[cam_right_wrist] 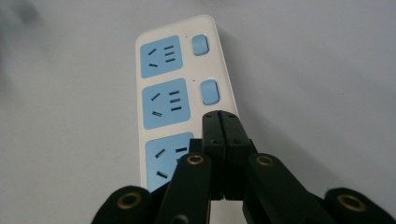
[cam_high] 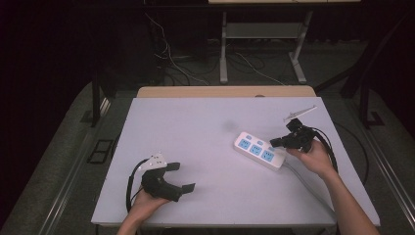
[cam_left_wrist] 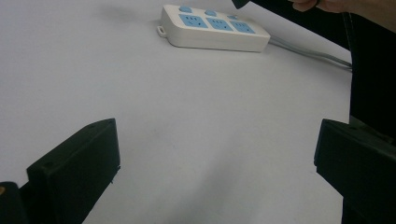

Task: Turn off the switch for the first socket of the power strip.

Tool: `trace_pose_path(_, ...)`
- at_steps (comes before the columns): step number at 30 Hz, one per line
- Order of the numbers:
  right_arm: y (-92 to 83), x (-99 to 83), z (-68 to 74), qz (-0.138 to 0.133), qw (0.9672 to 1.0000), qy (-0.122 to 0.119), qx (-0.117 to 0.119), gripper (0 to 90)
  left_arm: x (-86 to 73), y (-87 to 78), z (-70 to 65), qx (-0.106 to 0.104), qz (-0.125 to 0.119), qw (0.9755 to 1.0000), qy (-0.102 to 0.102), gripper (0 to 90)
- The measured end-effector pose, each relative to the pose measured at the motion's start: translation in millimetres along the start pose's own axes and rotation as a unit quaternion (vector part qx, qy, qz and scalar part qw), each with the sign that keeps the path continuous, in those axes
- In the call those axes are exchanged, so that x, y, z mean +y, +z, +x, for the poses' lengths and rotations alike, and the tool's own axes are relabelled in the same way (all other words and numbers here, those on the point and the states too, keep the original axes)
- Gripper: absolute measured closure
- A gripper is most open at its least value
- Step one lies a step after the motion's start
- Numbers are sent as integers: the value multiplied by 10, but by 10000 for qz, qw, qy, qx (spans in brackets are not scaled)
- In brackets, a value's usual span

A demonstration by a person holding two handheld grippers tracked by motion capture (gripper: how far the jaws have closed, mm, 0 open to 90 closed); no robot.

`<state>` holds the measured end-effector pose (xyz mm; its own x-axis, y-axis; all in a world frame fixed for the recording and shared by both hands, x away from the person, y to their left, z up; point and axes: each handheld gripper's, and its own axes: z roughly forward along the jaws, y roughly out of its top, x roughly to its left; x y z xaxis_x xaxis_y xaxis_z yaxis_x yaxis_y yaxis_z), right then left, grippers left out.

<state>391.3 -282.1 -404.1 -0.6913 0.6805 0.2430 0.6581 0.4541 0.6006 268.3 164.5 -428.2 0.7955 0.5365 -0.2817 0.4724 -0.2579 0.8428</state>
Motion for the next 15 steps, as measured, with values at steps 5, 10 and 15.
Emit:
trace_pose_path(5, 41, -8, -31, 27, 10000, 61, 46, 895, 0, 1, 2, 4, 2, 10000, 2, 0)
trace_pose_path(10, 86, -16, -45, 65, 9999, 82, 84, 895, -1, 1, 4, 4, 8, 10000, 5, 0)
trace_pose_path(15, 129, -19, -56, 146, 9997, 91, 152, 895, 0, 0, 6, 8, 11, 10000, 4, 0)
